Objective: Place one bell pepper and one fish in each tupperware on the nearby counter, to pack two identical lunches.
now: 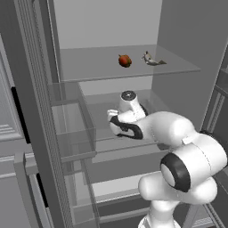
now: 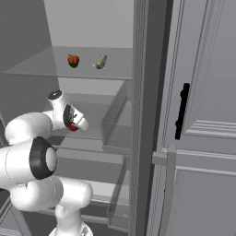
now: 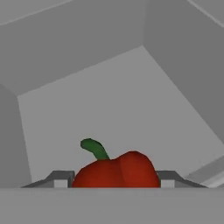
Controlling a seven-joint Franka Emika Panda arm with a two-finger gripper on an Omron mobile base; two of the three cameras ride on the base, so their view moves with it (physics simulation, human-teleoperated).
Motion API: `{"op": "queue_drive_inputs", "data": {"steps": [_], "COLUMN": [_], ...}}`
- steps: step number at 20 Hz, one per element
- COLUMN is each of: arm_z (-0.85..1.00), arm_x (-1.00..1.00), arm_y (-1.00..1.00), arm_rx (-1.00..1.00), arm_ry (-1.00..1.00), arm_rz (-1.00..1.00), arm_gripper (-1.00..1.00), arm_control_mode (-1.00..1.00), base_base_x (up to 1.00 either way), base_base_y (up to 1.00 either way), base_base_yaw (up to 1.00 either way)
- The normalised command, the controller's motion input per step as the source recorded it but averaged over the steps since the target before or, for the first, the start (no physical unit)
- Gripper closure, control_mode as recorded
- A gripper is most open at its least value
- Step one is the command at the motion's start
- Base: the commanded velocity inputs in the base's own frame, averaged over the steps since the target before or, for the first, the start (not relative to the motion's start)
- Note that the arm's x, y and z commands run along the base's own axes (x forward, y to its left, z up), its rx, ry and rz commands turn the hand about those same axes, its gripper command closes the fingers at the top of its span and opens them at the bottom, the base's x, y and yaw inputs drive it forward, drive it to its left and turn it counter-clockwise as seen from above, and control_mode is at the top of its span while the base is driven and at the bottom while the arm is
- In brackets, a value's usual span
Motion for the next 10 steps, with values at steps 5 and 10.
{"op": "queue_drive_inputs", "data": {"steps": [5,10], "arm_z": [0.36,0.48], "arm_x": [-1.0,-1.0], "arm_y": [-0.38,-0.27], "arm_rx": [0.03,0.0], "arm_ry": [-0.11,-0.08], "arm_rz": [0.0,0.0], "arm_gripper": [1.0,1.0], "arm_control_mode": [-1.0,-1.0], "base_base_x": [0.0,0.0], "base_base_y": [0.0,0.0], "base_base_yaw": [0.0,0.0]}}
